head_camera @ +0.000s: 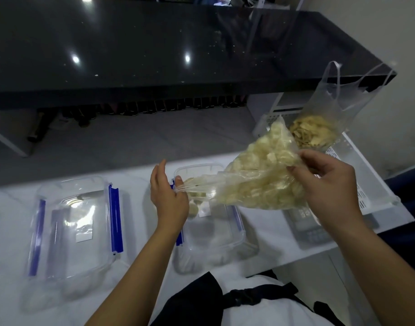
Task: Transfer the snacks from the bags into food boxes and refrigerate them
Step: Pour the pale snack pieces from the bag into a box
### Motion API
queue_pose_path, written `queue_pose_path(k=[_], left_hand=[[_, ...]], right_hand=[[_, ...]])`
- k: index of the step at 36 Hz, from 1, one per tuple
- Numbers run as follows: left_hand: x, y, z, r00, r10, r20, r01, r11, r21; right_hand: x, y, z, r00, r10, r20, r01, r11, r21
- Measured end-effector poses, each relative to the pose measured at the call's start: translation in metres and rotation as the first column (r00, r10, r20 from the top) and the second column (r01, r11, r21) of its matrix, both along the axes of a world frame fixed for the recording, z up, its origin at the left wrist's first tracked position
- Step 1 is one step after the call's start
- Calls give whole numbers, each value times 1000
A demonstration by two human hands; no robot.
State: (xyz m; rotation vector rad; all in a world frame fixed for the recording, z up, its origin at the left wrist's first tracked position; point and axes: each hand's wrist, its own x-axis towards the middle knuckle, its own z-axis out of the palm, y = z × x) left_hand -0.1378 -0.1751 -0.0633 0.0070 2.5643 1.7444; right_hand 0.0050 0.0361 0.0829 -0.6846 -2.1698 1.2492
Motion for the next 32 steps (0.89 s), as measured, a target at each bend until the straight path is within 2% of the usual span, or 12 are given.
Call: queue_pose_path(k=[10,16,19,22,24,27,30,32], left_hand=[[2,3,1,999,20,39,-22,999,49],[11,6,9,999,-28,-46,30,999,40],[16,4,11,994,-95,-59,97,995,30],[20,-3,13,982,-190,-15,191,980,51],[18,-9,13,965,-261,-5,261,965,-21],[14,-20,12,922,-385,46,386,904,-185],[12,-32,14,874,-475,101,485,843,-232],[9,-40,18,836,-527,152,549,804,-229]], right_hand=[[-9,-10,6,993,111,-38,-111,994,17],[-18,-35,10,995,102,2,-102,995,7],[-21,-55,2,988,125,88,-129,991,39],[-23,-65,-12,922,242,302,-256,967,7],[-18,-66,-22,834,395,386,-387,916,-101],[-3,-59,-33,761,486,431,-496,863,-96],[14,-49,-41,836,400,376,-406,911,-68],[24,-42,-46,880,336,335,-317,942,-111]])
